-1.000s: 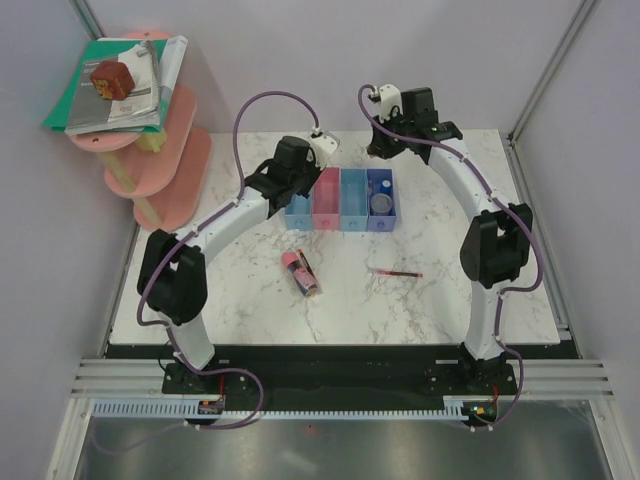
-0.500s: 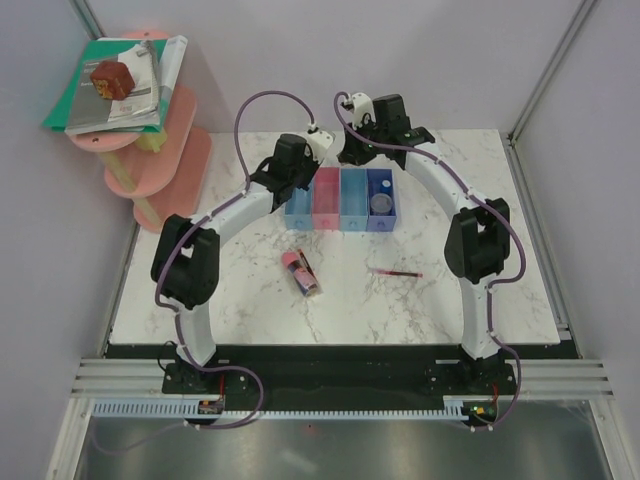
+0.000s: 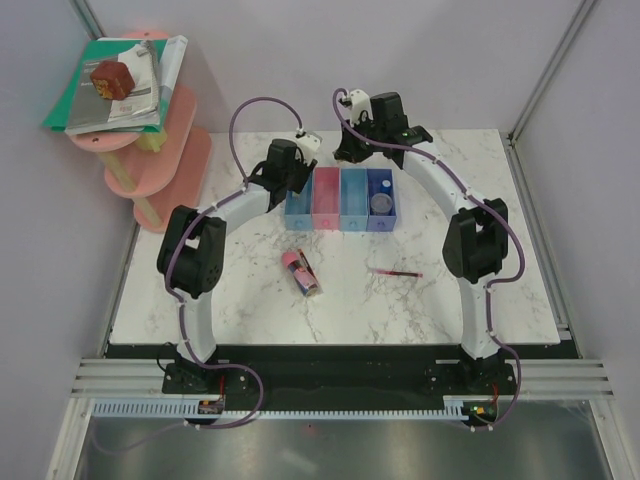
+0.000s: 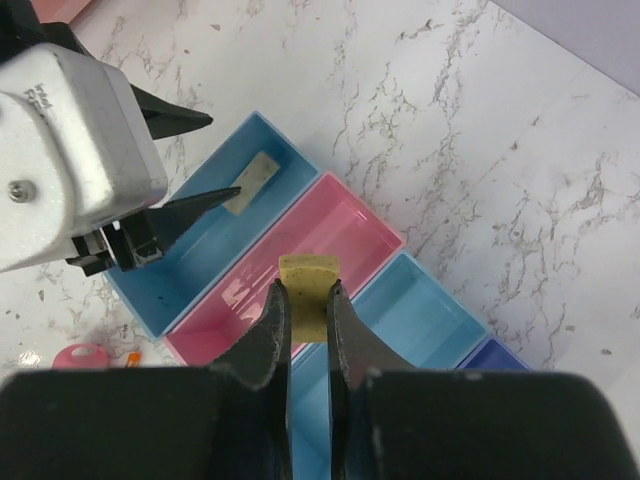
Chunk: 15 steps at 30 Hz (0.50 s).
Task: Sort the stationery into containers
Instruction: Place the stationery in the storage box.
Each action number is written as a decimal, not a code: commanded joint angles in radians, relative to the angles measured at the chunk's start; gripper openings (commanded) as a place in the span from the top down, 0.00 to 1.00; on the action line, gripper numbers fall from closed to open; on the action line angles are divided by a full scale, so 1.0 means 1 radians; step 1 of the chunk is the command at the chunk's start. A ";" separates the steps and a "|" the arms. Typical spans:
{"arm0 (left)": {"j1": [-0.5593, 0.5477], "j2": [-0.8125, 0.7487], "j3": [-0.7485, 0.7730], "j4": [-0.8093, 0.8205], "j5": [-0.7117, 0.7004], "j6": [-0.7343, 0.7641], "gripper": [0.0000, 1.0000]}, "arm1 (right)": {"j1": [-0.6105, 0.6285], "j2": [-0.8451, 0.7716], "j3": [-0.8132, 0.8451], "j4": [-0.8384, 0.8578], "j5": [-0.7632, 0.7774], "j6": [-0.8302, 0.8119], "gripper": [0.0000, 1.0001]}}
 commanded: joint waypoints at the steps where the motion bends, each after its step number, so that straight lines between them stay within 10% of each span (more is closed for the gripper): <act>1: 0.003 -0.041 -0.028 0.073 0.004 -0.016 0.40 | 0.030 0.028 0.061 0.044 0.002 0.018 1.00; 15: 0.044 -0.417 -0.229 -0.062 -0.014 -0.019 0.41 | 0.107 0.131 0.119 0.065 0.024 0.028 1.00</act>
